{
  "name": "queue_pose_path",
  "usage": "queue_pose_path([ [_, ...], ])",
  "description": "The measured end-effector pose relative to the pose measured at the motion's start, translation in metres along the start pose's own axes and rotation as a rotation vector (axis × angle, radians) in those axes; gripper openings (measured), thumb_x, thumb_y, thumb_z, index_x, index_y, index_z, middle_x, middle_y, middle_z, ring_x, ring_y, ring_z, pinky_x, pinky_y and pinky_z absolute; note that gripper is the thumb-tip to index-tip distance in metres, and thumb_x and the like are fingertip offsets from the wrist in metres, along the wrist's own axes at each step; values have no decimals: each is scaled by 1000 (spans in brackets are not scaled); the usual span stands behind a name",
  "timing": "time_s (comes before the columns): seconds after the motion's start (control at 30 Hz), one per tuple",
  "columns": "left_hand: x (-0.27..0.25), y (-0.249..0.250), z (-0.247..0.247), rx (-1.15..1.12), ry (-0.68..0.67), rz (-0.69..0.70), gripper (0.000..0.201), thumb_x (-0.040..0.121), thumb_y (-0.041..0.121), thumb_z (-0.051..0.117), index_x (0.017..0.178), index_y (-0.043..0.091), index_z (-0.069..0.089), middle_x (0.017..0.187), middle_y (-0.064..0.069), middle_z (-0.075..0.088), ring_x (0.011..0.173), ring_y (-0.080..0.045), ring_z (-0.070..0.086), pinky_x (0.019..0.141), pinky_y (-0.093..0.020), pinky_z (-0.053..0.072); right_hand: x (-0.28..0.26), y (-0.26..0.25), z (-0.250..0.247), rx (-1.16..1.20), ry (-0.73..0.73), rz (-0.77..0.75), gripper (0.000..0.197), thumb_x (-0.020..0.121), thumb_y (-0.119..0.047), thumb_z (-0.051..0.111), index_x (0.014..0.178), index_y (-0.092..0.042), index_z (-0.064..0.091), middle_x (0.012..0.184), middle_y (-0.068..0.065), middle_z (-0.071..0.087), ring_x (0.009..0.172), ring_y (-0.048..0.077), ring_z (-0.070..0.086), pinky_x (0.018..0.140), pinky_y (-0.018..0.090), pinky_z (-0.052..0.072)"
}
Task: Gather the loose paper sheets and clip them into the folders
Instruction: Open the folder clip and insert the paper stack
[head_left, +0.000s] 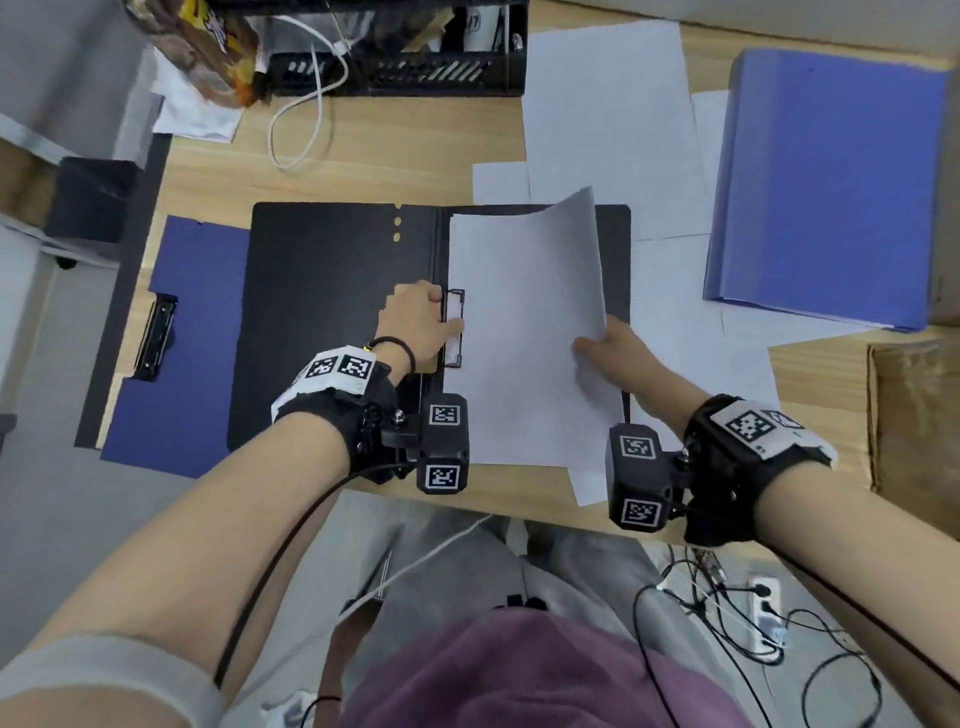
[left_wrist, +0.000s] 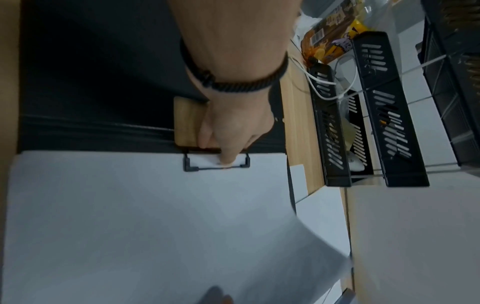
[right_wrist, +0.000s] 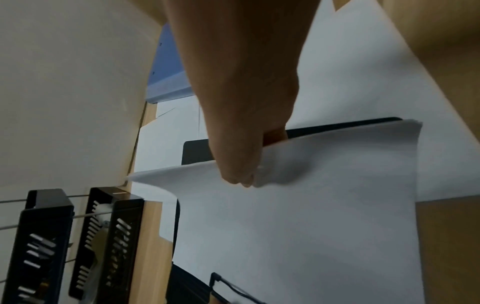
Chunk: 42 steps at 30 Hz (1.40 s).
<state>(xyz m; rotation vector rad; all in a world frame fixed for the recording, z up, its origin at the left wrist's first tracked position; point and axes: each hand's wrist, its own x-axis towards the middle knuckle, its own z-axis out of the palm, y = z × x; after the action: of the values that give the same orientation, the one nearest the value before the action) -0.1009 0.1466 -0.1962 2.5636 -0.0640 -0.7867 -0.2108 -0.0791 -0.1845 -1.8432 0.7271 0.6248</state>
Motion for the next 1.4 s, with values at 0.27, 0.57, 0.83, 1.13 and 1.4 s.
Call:
queue_pose_path([
  [0.27, -29, -59, -28, -325, 179, 24, 28, 87, 8, 49, 107, 17, 66, 110, -4, 66, 102, -22, 61, 94, -29, 47, -31, -18, -15, 37, 411, -28, 32, 94, -14, 52, 126, -12, 48, 120, 11, 48, 90, 22, 51, 79, 32, 45],
  [0.57, -74, -187, -46, -433, 353, -437, 61, 86, 22, 61, 142, 14, 39, 139, -16, 44, 130, -39, 37, 106, -44, 31, -36, -80, 86, -40, -200, 62, 12, 99, -13, 48, 107, -16, 55, 103, 6, 61, 90, 23, 59, 82, 33, 48],
  [0.83, -98, -206, -35, -598, 381, -484, 50, 85, 24, 61, 134, 22, 49, 134, -10, 51, 126, -32, 43, 104, -36, 32, -20, -87, 147, -265, -225, -5, 20, 98, -14, 51, 119, -14, 51, 103, 1, 53, 87, 13, 50, 72, 23, 39],
  [1.13, -112, -139, -115, -1217, 0, -19, 40, 89, 36, 63, 125, 18, 60, 121, 5, 63, 114, -12, 58, 104, -30, 39, -31, -105, 134, -144, -369, 46, 24, 99, -37, 47, 118, -28, 58, 127, -4, 56, 113, 14, 56, 104, 37, 44],
  [1.4, -74, -23, -104, -971, -511, 218, 39, 97, 51, 37, 119, 34, 65, 129, 17, 60, 124, -3, 51, 104, -32, 40, -65, -140, 55, 657, -493, 19, 70, 92, -63, 39, 132, -7, 54, 131, 15, 60, 119, 39, 59, 100, 63, 43],
])
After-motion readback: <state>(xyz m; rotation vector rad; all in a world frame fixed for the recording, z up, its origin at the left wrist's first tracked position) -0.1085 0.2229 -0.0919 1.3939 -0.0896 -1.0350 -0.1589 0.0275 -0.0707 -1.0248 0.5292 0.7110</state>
